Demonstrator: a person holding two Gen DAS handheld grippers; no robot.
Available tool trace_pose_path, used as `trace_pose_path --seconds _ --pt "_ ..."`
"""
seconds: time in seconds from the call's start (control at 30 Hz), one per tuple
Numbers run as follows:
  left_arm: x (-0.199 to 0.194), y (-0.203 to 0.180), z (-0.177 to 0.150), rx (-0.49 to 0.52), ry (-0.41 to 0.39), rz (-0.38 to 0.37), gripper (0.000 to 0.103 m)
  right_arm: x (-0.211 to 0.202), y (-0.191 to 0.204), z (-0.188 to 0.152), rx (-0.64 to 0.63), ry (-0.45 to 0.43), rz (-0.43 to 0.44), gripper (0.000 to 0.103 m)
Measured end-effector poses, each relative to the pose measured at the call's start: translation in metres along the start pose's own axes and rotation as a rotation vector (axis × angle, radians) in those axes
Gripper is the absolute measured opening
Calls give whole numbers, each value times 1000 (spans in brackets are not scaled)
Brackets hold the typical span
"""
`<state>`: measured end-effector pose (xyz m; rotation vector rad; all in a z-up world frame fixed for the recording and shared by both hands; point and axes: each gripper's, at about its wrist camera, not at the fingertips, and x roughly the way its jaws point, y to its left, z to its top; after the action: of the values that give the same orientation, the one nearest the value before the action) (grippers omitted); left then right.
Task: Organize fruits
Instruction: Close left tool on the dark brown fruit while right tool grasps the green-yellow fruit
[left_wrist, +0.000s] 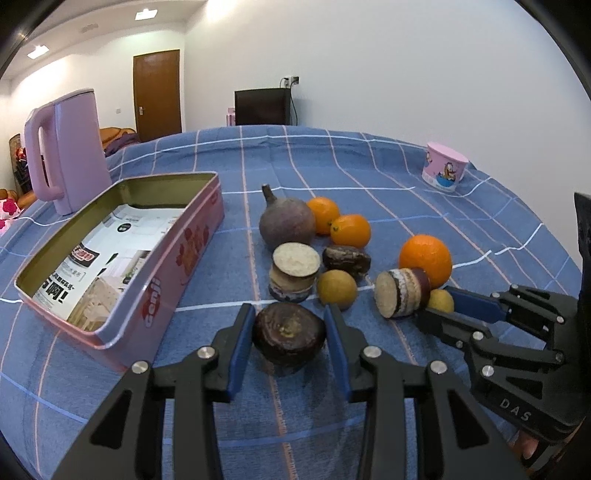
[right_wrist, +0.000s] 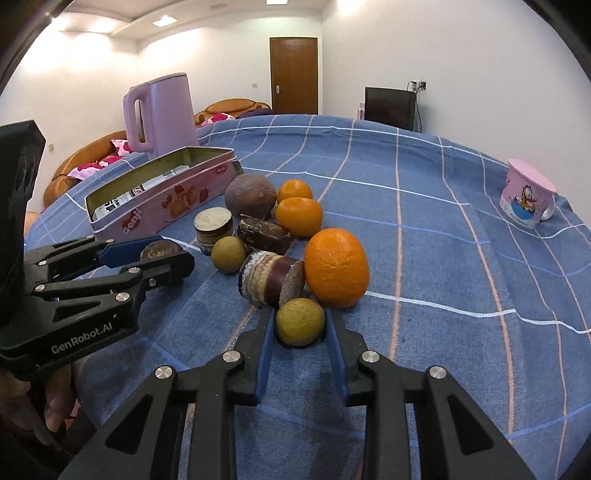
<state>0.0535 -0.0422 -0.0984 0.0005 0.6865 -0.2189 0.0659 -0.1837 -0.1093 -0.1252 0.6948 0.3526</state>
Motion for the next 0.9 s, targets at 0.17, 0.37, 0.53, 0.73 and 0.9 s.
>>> trace_pose_path --seconds 0.17,0.37,0.53,0.73,0.9 --pt "-3 0 -1 1 -24 6 40 -4 1 0 -3 -34 8 29" --pt "-5 -1 -1 4 -45 14 40 -10 2 -2 -9 -76 10 29" --pt "-8 -3 -2 15 -66 26 40 -14 1 -2 -9 -109 12 29" --pt "-11 -4 -3 17 -83 32 40 -17 3 -4 -17 -139 12 29" --pt "-15 -6 -4 22 -103 40 40 -20 3 -5 -20 -163 10 29"
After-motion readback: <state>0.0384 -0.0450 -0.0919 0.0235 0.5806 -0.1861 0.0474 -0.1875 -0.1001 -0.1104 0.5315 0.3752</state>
